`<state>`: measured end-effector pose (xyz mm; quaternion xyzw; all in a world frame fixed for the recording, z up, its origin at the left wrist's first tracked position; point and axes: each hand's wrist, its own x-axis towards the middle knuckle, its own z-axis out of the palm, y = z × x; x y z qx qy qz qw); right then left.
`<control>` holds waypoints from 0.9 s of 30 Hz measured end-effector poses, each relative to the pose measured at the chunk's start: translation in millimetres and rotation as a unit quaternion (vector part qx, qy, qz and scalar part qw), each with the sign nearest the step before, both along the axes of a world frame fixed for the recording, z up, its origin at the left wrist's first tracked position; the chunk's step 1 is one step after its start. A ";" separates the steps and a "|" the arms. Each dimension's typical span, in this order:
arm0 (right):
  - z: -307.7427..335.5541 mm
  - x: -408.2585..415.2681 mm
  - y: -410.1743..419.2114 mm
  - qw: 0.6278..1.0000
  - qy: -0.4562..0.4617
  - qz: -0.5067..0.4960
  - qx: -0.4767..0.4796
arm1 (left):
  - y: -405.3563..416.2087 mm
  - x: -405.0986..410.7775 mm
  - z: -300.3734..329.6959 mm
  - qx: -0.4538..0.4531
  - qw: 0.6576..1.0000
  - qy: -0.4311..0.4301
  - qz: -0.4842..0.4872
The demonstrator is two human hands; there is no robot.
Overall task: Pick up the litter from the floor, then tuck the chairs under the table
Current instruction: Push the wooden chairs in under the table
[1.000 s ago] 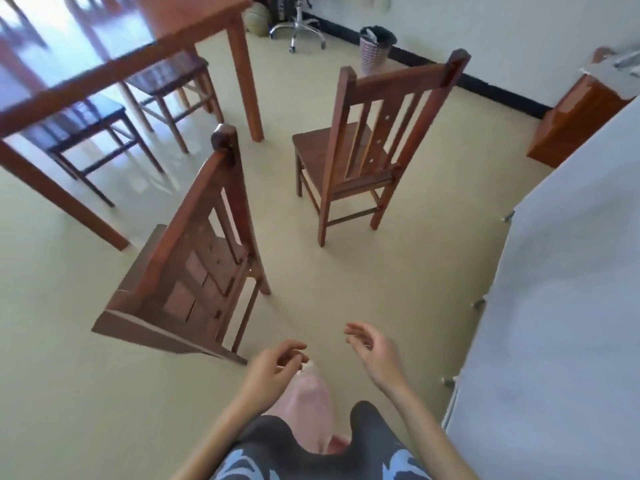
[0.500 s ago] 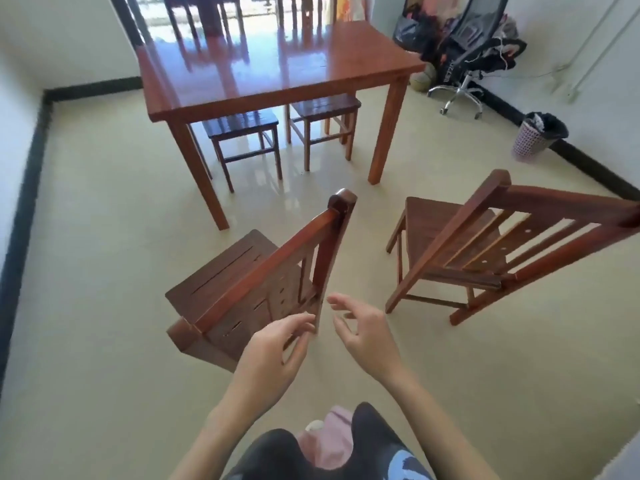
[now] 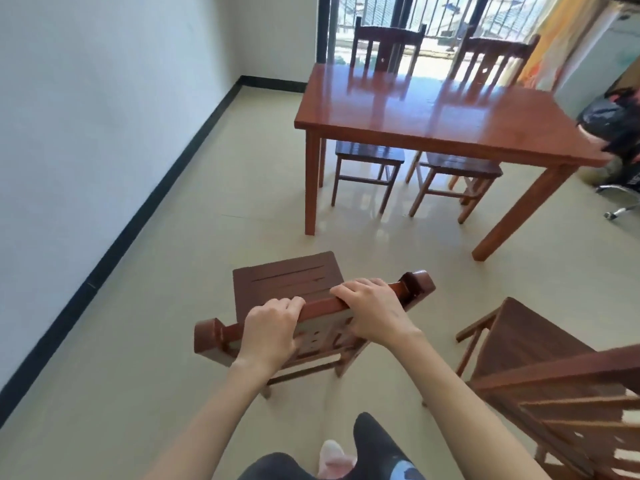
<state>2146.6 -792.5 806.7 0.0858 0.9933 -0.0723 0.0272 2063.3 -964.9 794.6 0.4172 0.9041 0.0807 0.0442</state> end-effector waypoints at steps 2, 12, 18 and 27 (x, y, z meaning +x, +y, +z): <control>1.9 -6.9 5.6 1.000 0.001 -0.005 0.016 | 5.7 -1.3 -4.0 -0.015 0.999 0.026 0.026; -1.7 5.6 -1.8 0.996 0.070 -0.054 0.001 | -0.9 -0.1 -3.7 0.006 0.996 0.093 -0.010; -12.8 27.0 -13.2 0.992 0.063 -0.097 0.046 | -3.2 -2.5 -7.3 0.020 0.992 0.103 -0.065; -21.5 60.4 -26.4 0.975 0.106 -0.175 0.085 | 15.3 -10.8 -10.2 0.025 0.982 0.091 -0.166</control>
